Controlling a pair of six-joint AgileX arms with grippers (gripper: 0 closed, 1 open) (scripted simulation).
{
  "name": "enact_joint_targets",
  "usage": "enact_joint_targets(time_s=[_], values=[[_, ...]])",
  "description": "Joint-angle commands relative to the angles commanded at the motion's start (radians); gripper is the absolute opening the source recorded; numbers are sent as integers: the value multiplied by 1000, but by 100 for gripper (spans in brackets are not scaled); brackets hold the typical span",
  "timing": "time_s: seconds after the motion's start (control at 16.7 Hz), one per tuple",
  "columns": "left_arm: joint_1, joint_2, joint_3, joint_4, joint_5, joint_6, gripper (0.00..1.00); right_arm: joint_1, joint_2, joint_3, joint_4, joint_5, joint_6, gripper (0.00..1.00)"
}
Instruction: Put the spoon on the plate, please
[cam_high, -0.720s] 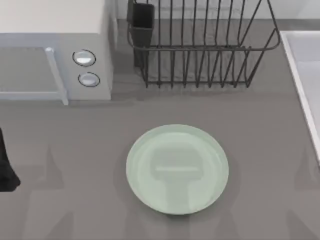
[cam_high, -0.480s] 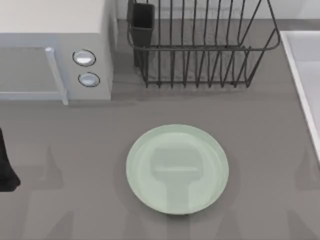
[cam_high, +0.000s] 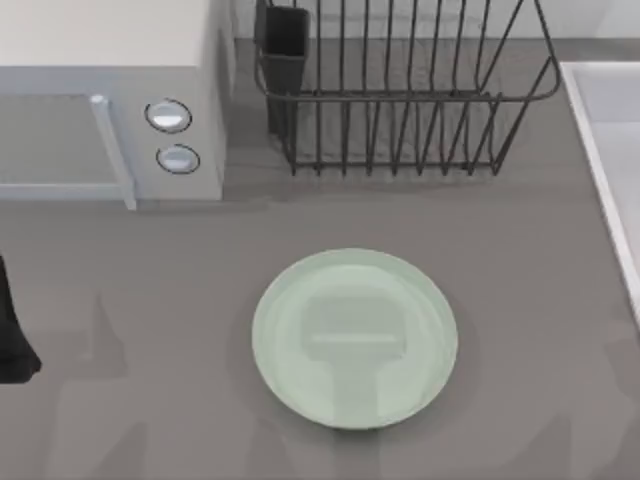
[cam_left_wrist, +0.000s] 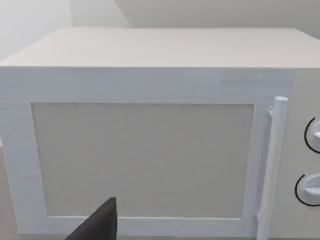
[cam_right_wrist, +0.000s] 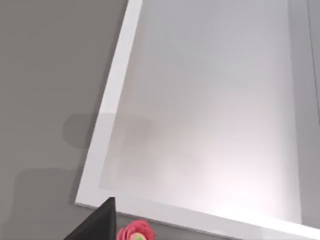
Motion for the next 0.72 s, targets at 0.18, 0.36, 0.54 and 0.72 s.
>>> enact_joint_targets(time_s=[0.18,0.36,0.54,0.72], values=[[0,0,0,0,0,0,100,-46,285,156,-199,-1,-162,100],[0,0,0,0,0,0,100,-88,526,301,-376,-1,-308,100],[0,0,0,0,0,0,100,-122,700,420,-513,-1,-425,100],[0,0,0,0,0,0,100,-142,807,495,-593,-1,-496,100]])
